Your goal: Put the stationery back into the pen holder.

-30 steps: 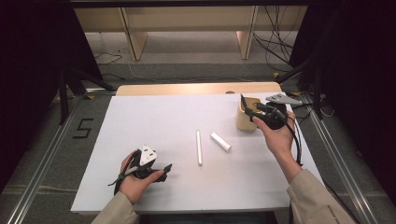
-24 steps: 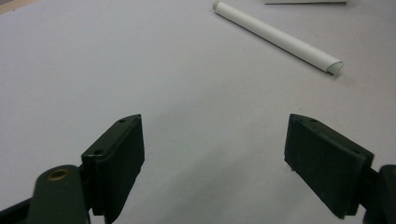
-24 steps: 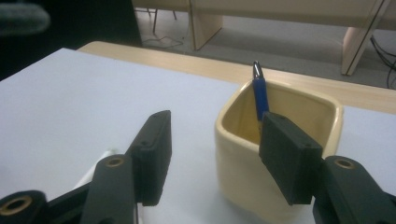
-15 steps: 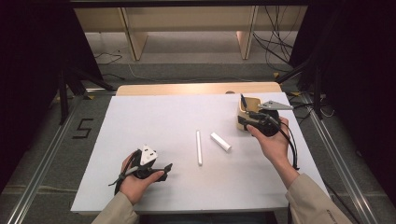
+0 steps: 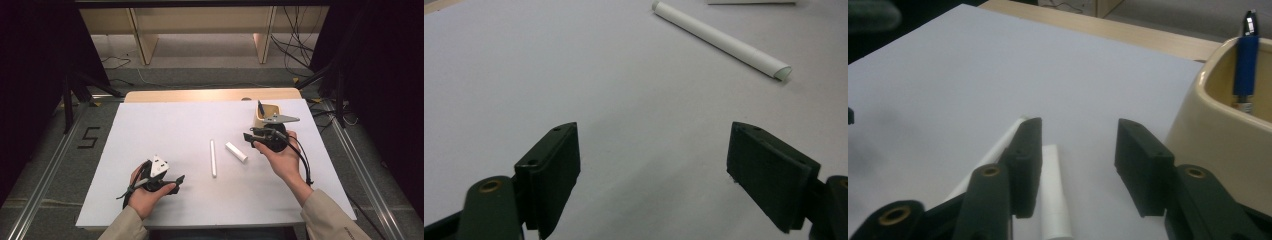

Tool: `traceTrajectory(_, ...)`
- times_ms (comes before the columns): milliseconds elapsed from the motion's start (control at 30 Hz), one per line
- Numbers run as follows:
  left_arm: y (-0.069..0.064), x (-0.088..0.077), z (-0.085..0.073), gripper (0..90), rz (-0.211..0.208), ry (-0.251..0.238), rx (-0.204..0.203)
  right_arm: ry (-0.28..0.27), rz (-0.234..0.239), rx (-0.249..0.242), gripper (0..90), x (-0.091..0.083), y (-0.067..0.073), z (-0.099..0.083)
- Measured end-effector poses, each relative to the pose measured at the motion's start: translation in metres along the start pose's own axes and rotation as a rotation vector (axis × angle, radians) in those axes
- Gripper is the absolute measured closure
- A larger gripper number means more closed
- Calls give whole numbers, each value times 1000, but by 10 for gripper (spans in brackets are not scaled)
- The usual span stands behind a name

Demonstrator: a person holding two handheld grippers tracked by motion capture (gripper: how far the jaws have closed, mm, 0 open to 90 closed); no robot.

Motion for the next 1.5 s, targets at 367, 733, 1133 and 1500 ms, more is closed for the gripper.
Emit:
traceTrajectory(367, -1, 1, 0, 214, -2, 2, 1, 48, 31, -33, 589, 8, 17, -8)
traceTrajectory(733, -1, 1, 0, 215, -5, 3, -1, 111, 102, -75, 746, 23, 50, -15)
traceTrajectory(1133, -1, 1, 0, 215, -3, 3, 1, 203, 167, -158, 900, 34, 83, -33)
traceTrajectory(1500, -1, 1, 0, 215, -4, 1, 2, 262, 227, -209, 900, 46, 112, -51)
Point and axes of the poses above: each handheld gripper's, and its own axes: x roughly forward along the jaws, z roughly out of its top, y roughly to its left, the point moved 10 cm from there along x, roughly forward along the jaws, and after that the axes turned 4 degrees about -z, right-handed, at the moved point
